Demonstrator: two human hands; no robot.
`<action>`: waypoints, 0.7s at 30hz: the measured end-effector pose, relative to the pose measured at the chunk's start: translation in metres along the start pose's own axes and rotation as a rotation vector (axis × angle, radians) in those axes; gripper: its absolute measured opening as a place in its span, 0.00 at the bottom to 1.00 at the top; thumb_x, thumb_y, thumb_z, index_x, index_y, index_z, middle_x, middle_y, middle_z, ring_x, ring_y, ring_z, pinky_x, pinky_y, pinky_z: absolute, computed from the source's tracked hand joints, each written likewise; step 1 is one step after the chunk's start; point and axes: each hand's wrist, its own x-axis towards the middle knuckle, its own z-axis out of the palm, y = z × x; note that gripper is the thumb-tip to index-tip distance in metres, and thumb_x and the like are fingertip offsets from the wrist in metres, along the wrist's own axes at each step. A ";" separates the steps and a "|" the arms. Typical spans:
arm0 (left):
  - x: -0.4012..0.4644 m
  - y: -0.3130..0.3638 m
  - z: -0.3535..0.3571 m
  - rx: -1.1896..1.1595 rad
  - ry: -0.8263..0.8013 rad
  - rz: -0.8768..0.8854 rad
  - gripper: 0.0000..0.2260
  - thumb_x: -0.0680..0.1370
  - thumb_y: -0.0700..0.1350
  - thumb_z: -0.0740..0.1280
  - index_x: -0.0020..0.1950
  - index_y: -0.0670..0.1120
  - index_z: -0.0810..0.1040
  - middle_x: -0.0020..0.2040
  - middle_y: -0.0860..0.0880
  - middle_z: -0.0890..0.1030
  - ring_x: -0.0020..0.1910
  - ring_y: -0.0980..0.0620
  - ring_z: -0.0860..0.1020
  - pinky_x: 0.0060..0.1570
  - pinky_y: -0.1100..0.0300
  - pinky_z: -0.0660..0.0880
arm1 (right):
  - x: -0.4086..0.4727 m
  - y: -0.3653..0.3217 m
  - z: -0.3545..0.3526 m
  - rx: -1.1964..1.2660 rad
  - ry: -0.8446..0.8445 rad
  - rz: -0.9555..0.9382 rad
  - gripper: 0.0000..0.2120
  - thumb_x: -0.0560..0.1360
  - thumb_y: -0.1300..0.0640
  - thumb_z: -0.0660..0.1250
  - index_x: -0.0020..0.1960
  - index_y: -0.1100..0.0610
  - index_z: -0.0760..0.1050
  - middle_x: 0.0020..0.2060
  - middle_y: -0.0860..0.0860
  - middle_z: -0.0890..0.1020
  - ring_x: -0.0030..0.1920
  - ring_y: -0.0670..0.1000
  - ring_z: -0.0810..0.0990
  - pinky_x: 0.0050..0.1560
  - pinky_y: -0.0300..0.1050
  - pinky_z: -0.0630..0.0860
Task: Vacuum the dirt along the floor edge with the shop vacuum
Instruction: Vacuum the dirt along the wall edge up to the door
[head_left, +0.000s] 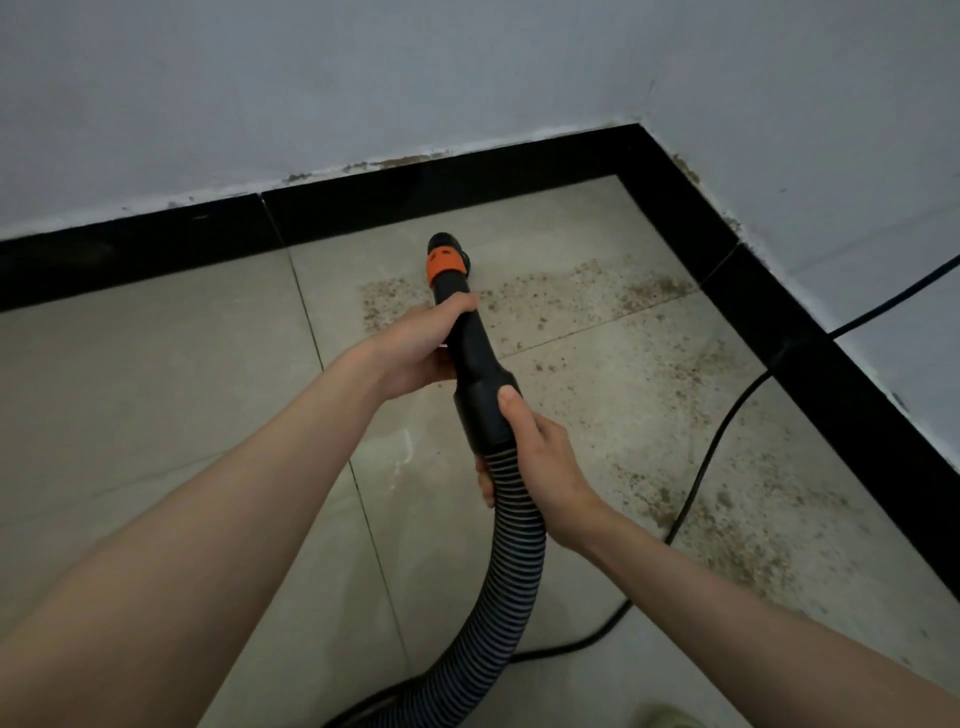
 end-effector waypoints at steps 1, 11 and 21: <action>-0.001 -0.001 0.000 -0.014 -0.001 0.008 0.09 0.80 0.49 0.62 0.50 0.43 0.71 0.42 0.46 0.74 0.39 0.50 0.76 0.39 0.58 0.77 | 0.000 -0.001 -0.001 0.002 -0.011 0.006 0.23 0.80 0.44 0.58 0.43 0.66 0.73 0.29 0.60 0.75 0.24 0.53 0.73 0.26 0.43 0.73; -0.006 -0.010 0.009 -0.262 0.016 0.021 0.09 0.80 0.45 0.63 0.53 0.40 0.72 0.45 0.46 0.76 0.42 0.50 0.76 0.40 0.60 0.75 | 0.003 -0.002 -0.010 -0.009 -0.071 0.067 0.27 0.77 0.40 0.59 0.53 0.65 0.74 0.36 0.61 0.79 0.30 0.56 0.77 0.32 0.48 0.76; -0.008 -0.007 0.002 -0.180 0.027 0.021 0.12 0.80 0.47 0.64 0.57 0.39 0.71 0.47 0.45 0.77 0.44 0.49 0.77 0.45 0.58 0.77 | 0.003 -0.002 0.014 -0.052 0.141 -0.034 0.17 0.78 0.46 0.64 0.50 0.62 0.73 0.34 0.59 0.76 0.24 0.53 0.75 0.25 0.44 0.74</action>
